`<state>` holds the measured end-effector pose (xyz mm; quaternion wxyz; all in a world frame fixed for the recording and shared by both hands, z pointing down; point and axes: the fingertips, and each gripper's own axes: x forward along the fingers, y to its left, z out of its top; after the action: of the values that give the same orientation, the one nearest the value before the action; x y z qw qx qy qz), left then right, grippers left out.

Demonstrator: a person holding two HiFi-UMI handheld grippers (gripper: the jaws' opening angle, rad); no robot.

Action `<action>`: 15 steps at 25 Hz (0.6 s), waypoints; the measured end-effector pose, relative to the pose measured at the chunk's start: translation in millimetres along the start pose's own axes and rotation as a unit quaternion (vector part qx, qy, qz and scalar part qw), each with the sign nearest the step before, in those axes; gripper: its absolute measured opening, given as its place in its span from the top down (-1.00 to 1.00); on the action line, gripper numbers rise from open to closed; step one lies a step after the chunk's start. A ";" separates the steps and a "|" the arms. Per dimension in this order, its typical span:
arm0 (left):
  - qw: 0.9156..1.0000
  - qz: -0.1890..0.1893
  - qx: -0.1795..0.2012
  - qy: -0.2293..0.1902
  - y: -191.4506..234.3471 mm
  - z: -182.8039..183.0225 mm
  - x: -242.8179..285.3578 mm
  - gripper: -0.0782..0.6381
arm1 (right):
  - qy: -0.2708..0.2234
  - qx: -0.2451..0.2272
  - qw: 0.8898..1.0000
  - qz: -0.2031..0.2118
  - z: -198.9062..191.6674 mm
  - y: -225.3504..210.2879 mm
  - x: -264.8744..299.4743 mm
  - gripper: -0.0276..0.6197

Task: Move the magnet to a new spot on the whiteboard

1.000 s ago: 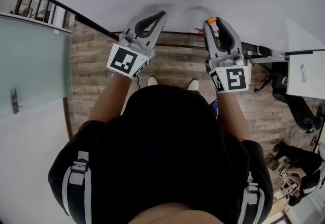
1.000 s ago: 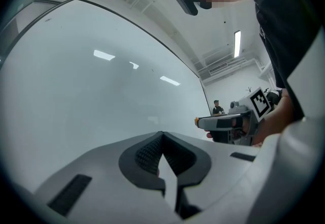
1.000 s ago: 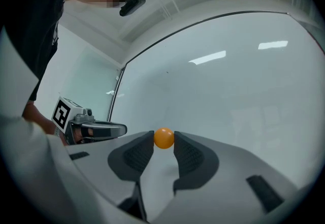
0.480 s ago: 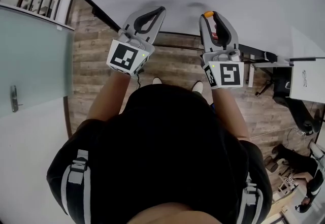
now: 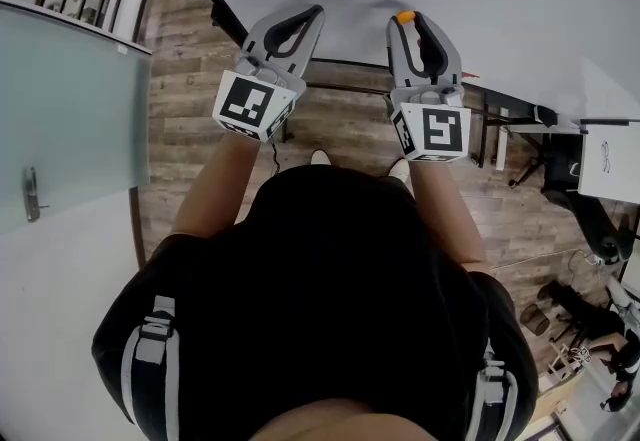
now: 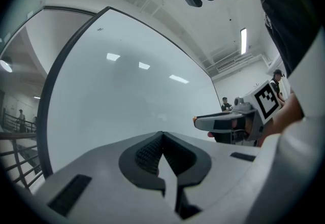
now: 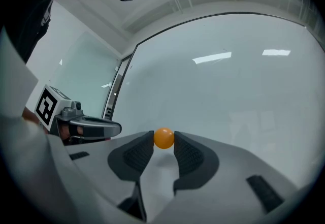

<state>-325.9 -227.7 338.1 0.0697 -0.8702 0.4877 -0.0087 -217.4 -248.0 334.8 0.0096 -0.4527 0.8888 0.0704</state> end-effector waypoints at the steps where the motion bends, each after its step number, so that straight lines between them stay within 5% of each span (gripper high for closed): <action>1: 1.000 0.001 -0.003 0.000 3.9 -2.0 -1.8 0.78 | 0.000 -0.002 1.000 0.000 -0.6 4.1 3.9 0.55; 15: 1.000 -0.003 -0.014 0.008 36.7 -17.0 -12.9 0.78 | 0.017 -0.013 0.999 -0.030 -19.4 28.8 48.9 0.54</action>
<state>-365.1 -237.5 350.9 0.0533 -0.8726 0.4855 -0.0085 -268.6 -273.2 353.5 -0.0094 -0.4808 0.8737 0.0739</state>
